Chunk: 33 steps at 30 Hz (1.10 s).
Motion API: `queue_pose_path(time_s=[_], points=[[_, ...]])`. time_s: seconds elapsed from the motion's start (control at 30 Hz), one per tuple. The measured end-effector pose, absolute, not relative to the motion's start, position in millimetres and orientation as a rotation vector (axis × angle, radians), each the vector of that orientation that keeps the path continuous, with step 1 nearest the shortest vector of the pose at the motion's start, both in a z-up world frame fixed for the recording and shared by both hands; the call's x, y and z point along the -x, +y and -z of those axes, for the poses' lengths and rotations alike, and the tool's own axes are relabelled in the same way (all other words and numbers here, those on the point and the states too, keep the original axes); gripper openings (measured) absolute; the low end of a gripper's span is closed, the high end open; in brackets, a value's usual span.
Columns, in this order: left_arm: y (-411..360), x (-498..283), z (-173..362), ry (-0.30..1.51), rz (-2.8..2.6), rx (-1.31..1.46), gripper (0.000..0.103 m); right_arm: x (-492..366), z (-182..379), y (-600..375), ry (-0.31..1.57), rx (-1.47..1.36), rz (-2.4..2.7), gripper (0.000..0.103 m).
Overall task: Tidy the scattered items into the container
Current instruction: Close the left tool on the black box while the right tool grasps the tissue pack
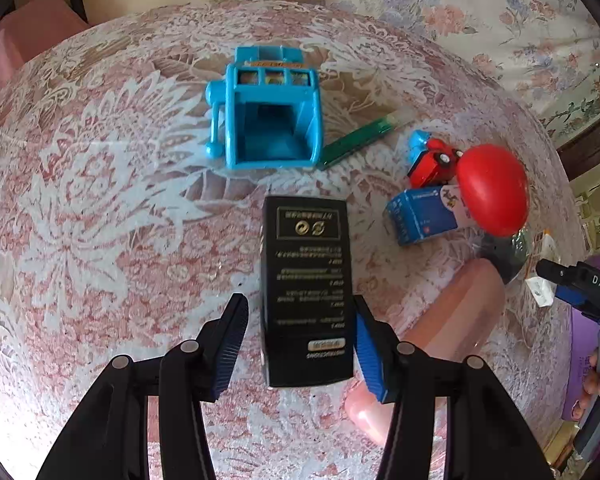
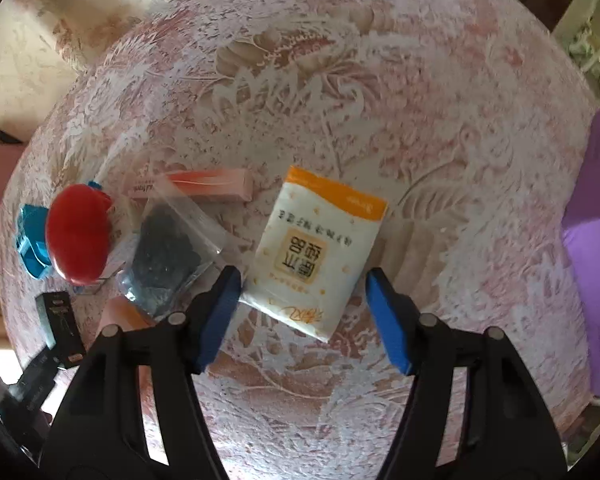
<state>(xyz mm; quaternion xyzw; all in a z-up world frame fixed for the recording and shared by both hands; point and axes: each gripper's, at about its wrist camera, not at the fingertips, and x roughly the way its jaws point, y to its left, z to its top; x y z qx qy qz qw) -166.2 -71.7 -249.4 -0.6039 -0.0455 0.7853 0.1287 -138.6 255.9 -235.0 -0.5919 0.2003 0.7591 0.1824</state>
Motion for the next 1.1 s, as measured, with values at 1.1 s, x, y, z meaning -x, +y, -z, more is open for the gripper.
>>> queue_pose_path(time_s=[1.1], points=[[-61.1,175.5,254.2,-0.147,-2.307,1.825,0.055,103.6,255.0,229.4,0.290,1.736,-2.255,0.061]])
